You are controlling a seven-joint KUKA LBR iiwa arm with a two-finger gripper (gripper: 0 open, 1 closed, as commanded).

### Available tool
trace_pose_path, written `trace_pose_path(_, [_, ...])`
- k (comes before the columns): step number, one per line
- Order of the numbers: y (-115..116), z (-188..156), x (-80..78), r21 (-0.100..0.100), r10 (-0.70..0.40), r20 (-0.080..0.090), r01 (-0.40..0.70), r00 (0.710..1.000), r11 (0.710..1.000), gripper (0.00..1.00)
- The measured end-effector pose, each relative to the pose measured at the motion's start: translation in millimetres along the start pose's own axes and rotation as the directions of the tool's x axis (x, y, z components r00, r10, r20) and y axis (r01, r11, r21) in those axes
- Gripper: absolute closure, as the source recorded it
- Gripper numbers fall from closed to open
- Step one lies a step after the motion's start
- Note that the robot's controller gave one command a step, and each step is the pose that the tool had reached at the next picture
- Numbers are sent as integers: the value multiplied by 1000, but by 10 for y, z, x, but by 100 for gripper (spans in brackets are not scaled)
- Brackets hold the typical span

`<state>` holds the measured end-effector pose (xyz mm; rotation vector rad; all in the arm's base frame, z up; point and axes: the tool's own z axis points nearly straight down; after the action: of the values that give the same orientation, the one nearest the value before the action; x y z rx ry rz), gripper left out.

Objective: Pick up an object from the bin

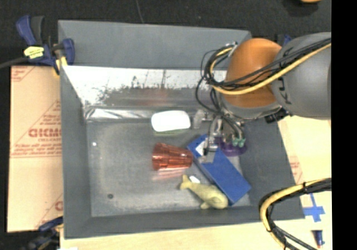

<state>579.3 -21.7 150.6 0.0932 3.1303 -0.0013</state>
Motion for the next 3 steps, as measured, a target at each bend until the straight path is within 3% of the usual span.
trace_pose_path(1, [18, 298, -351, 0, 19, 11, -19, 1000, 1000, 0])
trace_pose_path(2, [490, 497, -65, 1, 21, 2, -21, 1000, 1000, 0])
trace_pose_path(3, [290, 512, 327, 7, 67, 11, -67, 998, 998, 0])
